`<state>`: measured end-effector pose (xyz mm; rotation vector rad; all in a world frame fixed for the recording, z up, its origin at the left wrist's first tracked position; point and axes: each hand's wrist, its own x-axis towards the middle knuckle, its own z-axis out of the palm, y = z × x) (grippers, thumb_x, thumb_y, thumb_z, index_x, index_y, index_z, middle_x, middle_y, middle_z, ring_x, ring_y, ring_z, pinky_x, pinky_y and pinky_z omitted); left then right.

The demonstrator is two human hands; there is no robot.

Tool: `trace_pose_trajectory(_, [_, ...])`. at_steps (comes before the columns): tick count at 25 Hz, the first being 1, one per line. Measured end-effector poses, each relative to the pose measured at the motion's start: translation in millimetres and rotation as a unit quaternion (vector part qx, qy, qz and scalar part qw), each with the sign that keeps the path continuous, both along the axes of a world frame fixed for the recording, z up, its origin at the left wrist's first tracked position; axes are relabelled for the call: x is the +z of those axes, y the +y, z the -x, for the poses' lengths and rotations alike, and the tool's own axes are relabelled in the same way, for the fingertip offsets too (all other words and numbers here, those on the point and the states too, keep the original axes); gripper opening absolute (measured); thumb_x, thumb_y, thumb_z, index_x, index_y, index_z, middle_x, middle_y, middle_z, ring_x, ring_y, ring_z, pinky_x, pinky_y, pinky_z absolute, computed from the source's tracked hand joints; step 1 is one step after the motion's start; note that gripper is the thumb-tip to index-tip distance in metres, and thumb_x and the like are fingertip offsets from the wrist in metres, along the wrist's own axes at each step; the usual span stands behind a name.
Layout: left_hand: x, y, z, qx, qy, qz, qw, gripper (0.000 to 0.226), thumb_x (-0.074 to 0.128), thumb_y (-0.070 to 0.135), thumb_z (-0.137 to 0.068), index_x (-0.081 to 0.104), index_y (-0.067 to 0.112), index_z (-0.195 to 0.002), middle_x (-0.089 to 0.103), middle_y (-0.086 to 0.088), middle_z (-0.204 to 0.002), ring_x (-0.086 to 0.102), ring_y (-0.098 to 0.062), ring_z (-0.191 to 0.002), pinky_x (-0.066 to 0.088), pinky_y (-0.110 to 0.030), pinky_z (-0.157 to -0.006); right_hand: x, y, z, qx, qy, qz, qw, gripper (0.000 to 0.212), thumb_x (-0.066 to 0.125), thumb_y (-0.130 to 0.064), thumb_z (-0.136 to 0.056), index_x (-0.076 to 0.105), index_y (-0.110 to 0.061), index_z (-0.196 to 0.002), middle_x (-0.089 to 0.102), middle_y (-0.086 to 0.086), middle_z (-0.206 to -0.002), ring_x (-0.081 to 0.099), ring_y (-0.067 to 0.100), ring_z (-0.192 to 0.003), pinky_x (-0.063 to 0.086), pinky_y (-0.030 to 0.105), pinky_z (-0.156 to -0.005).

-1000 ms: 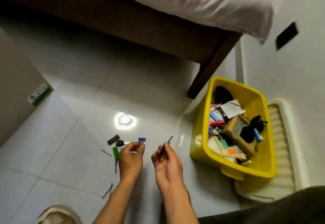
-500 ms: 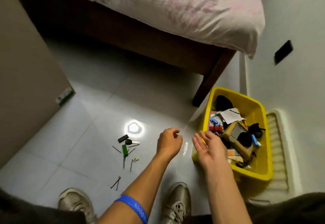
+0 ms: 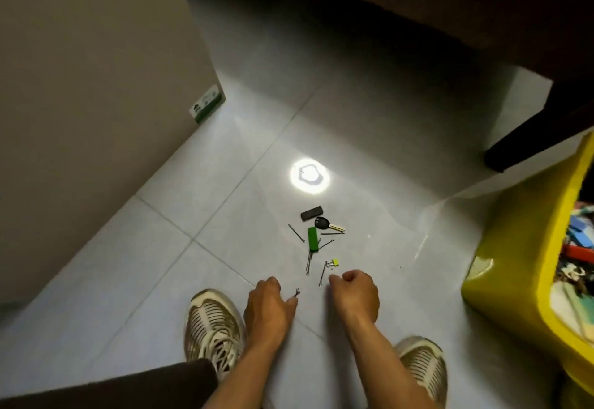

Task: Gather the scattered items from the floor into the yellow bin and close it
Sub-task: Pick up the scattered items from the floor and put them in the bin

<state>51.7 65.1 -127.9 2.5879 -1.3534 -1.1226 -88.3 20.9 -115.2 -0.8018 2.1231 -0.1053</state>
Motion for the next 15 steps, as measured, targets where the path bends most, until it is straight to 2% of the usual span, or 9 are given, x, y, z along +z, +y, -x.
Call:
trace_pose_trajectory(3, [-18.6,6.4,7.7,-0.094,-0.016,0.048,0.994,0.018,0.052,0.033,-0.096,0.06,0.018,-0.102,0.059,-0.001,-0.108,0.054,-0.021,-0.101,0.044,-0.031,-0.08,-24.2,-12.5,-7.5,0.135,0.081,0.083,0.984,0.034,0.06,-0.035,-0.089,0.058,-0.016,-0.117,0.059,0.007,-0.114,0.061,0.03,-0.099,0.046,0.032,-0.074])
trace_pose_trajectory(6, [-23.1,1.7,18.2,-0.137,-0.023,0.078,0.987,0.024,0.043,0.023,-0.098,0.064,0.013,-0.106,0.061,-0.005,-0.107,0.057,-0.022,-0.103,0.044,-0.031,-0.083,-39.1,-9.8,-11.4,0.236,0.09,0.138,0.958,0.028,0.056,-0.026,-0.093,0.059,-0.014,-0.118,0.058,0.009,-0.112,0.057,0.03,-0.097,0.046,0.034,-0.071])
trace_pose_trajectory(8, [-25.3,-4.3,17.4,-0.149,-0.031,0.07,0.986,0.026,0.045,0.023,-0.095,0.064,0.01,-0.106,0.062,-0.008,-0.107,0.056,-0.023,-0.103,0.044,-0.032,-0.083,-42.5,-4.8,-15.8,0.236,0.088,0.152,0.956,0.02,0.054,-0.021,-0.096,0.063,-0.011,-0.11,0.062,0.01,-0.106,0.058,0.029,-0.092,0.044,0.032,-0.069])
trace_pose_trajectory(10, [-25.2,-8.7,15.0,-0.169,-0.045,0.05,0.983,0.029,0.043,0.026,-0.093,0.062,0.01,-0.109,0.061,-0.007,-0.11,0.054,-0.022,-0.106,0.043,-0.031,-0.084,-41.3,-3.0,-20.7,0.193,0.076,0.168,0.964,0.016,0.055,-0.018,-0.096,0.065,-0.01,-0.106,0.064,0.01,-0.104,0.06,0.028,-0.09,0.042,0.029,-0.069])
trace_pose_trajectory(13, [-26.2,-11.0,13.4,-0.198,-0.055,0.026,0.978,0.032,0.04,0.027,-0.093,0.059,0.012,-0.115,0.058,-0.006,-0.116,0.052,-0.021,-0.11,0.043,-0.03,-0.085,-33.7,4.5,-21.1,0.118,0.069,0.168,0.976,0.021,0.064,-0.02,-0.091,0.064,-0.01,-0.109,0.061,0.009,-0.109,0.059,0.027,-0.093,0.042,0.028,-0.072])
trace_pose_trajectory(15, [-25.5,-10.0,13.4,-0.217,-0.052,0.024,0.975,0.031,0.04,0.025,-0.094,0.057,0.013,-0.117,0.058,-0.005,-0.118,0.052,-0.021,-0.11,0.044,-0.03,-0.084,-32.7,16.2,-19.6,0.118,0.085,0.132,0.981,0.023,0.064,-0.022,-0.091,0.064,-0.01,-0.111,0.062,0.01,-0.109,0.059,0.027,-0.096,0.045,0.031,-0.075])
